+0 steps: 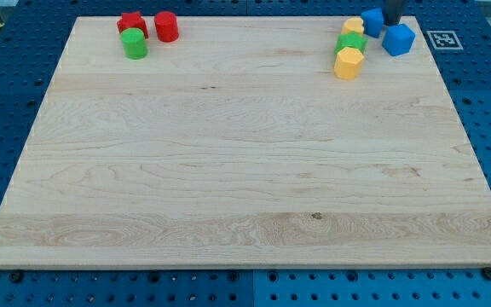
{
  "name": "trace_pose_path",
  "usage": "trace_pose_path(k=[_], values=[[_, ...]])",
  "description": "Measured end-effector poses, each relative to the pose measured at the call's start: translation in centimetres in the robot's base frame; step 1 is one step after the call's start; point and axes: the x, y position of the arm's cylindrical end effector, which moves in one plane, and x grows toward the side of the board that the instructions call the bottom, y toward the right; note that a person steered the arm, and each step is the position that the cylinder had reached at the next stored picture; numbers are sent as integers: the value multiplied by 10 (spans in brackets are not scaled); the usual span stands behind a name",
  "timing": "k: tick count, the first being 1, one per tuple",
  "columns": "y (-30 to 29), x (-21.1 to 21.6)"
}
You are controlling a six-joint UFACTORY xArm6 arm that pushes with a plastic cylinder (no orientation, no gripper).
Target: Push the blue cube diagonal to the hexagon
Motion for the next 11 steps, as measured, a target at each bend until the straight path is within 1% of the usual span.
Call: trace_pose_path(k=[1, 3, 5, 6, 8, 10, 11], values=[[0, 20], [1, 75], [23, 114], [28, 124], [28, 125], [31, 141], [49, 143]])
